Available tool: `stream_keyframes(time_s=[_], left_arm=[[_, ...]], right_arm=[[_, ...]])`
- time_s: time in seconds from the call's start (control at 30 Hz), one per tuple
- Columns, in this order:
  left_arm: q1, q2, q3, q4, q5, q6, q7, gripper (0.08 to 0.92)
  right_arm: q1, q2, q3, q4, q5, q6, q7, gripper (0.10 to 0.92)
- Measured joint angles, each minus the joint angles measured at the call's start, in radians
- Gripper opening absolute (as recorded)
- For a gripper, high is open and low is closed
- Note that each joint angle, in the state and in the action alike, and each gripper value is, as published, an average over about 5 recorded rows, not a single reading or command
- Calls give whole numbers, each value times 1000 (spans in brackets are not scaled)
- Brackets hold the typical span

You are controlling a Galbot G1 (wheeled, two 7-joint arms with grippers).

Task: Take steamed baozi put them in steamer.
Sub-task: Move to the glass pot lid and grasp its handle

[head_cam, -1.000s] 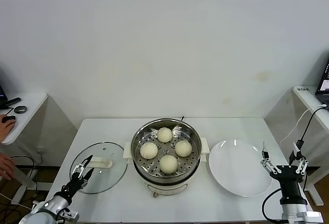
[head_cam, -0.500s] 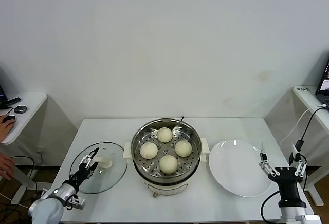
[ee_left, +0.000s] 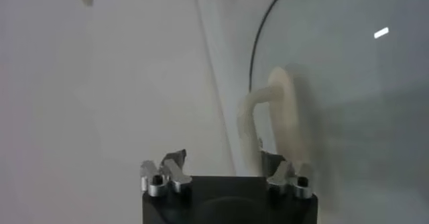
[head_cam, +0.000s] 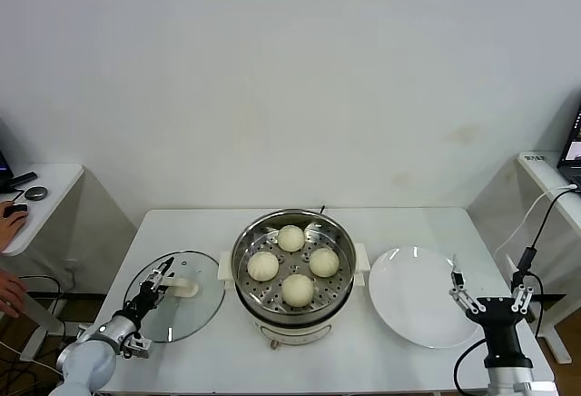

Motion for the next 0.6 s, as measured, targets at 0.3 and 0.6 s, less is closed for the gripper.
stream_keyframes(time_s=[0.3, 0.6], left_arm=[[-17, -12, 5, 47, -9, 2, -18, 334], [22, 8, -1, 8, -63, 35, -30, 193]], right_arm=[[-2, 2, -15, 3, -9, -1, -3, 823], [-2, -13, -34, -2, 0, -18, -5, 823]])
